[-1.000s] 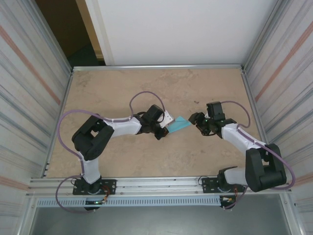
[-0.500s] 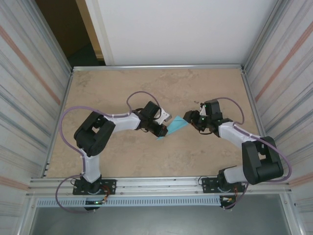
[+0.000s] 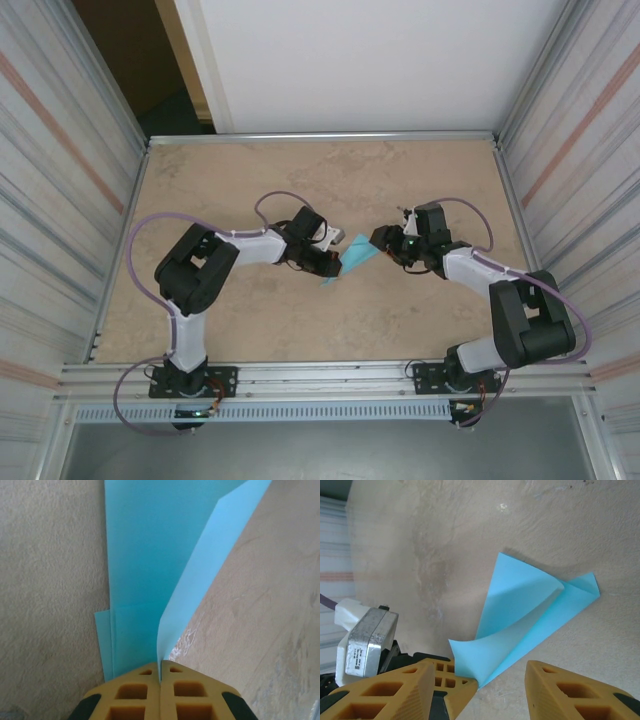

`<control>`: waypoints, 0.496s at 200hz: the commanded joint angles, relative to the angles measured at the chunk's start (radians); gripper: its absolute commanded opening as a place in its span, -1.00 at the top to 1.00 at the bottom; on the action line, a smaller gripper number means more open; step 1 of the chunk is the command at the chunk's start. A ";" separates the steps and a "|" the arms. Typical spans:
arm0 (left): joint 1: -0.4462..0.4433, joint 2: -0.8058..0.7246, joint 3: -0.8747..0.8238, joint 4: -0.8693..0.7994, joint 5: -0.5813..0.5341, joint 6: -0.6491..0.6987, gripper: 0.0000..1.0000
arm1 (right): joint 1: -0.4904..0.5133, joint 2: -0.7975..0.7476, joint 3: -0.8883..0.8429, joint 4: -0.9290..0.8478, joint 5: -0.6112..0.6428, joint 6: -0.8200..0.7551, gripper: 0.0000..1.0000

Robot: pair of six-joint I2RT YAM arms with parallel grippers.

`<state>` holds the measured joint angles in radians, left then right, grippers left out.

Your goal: Fold a paper plane with a square sheet of paper (pick it up from the middle)

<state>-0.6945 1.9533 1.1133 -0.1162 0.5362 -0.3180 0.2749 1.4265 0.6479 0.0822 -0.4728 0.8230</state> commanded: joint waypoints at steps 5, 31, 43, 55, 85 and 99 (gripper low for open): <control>0.019 0.033 0.037 0.003 0.052 -0.114 1.00 | 0.009 0.020 0.015 0.017 -0.022 -0.010 0.01; 0.029 0.039 0.044 0.005 0.074 -0.171 1.00 | 0.015 0.036 0.019 0.036 -0.052 -0.019 0.04; 0.029 0.043 0.049 0.007 0.068 -0.197 1.00 | 0.027 0.046 0.026 0.040 -0.060 -0.025 0.05; 0.030 0.051 0.054 0.013 0.064 -0.227 1.00 | 0.040 0.060 0.033 0.047 -0.066 -0.030 0.07; 0.035 0.066 0.056 0.019 0.045 -0.283 1.00 | 0.061 0.093 0.045 0.076 -0.084 -0.023 0.16; 0.039 0.072 0.056 0.020 0.051 -0.294 1.00 | 0.067 0.109 0.054 0.084 -0.091 -0.023 0.25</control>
<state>-0.6666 1.9965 1.1503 -0.1001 0.5831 -0.5503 0.3298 1.5074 0.6659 0.1341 -0.5312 0.8204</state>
